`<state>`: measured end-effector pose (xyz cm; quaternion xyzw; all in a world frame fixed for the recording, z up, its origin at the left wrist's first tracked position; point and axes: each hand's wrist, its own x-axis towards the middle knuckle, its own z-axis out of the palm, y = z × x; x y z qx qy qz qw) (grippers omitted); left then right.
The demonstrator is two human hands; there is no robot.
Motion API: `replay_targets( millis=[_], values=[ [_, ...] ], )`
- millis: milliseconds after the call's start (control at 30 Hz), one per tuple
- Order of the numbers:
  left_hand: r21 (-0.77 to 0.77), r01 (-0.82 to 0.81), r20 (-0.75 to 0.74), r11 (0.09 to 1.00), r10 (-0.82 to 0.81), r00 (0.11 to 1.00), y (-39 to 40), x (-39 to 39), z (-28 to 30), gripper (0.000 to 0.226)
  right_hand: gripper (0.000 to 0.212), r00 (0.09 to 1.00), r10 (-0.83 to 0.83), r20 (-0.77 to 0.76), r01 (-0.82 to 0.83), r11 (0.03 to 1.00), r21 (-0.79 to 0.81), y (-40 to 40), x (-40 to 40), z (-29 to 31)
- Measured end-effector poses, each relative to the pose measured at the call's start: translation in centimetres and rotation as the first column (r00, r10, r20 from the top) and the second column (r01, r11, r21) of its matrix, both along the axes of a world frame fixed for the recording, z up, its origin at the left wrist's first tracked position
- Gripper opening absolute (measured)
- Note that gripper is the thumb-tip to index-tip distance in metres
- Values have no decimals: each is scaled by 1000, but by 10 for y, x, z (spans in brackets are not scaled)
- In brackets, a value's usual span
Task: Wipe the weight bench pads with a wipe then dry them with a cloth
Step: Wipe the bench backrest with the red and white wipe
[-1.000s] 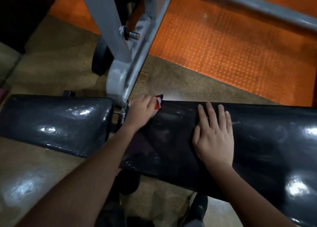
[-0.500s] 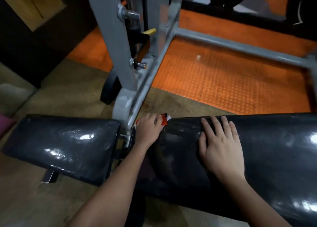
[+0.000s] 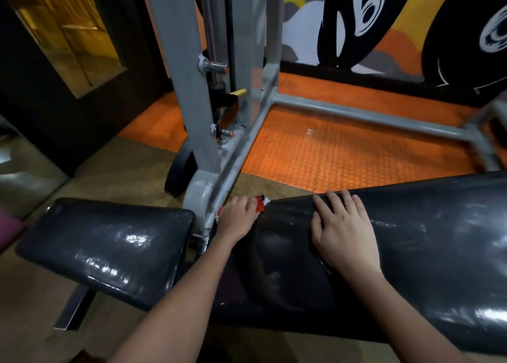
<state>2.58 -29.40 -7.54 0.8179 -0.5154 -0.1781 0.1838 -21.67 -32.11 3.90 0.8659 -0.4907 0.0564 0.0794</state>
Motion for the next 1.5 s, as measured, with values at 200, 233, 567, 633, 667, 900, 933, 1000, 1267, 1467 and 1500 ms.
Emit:
replay_targets(
  millis=[200,233,567,633,667,900,933,1000,1267,1467,1500],
  values=[
    [2,10,-25,1000,-10,1000,0,-6,11,35,53,1000,0,-4,0,1000,-7,-2,-1,-2],
    [5,4,-35,1000,-4,999,-2,-7,15,36,53,1000,1,-1,-1,1000,-6,-3,0,-2],
    [-48,-109,-190,993,98,977,17,-18,19,50,55,1000,-17,15,16,999,34,-1,1,2],
    [-51,-107,-195,993,95,976,21,-19,17,50,57,1000,-11,14,10,999,33,-1,1,1],
    [-54,-108,-197,993,95,976,22,-19,15,51,56,1000,-5,7,4,999,37,-1,1,1],
    [-84,-107,-224,991,86,971,40,-32,16,48,63,996,92,-15,-88,983,164,3,-4,7],
    [-76,-99,-231,992,79,970,43,-32,14,48,65,996,86,-29,-80,981,174,5,-2,6],
    [-72,-70,-239,995,51,970,48,-27,9,49,69,996,70,-62,-58,982,181,13,0,2],
    [-92,-56,-201,994,36,979,47,-22,5,52,68,998,36,-49,-30,991,129,15,7,1],
    [-62,-13,-206,998,0,979,45,-17,11,52,64,999,33,-25,-29,989,145,15,8,6],
    [-61,-14,-209,998,1,978,46,-17,11,52,64,999,27,-28,-22,987,157,16,9,6]
  ],
)
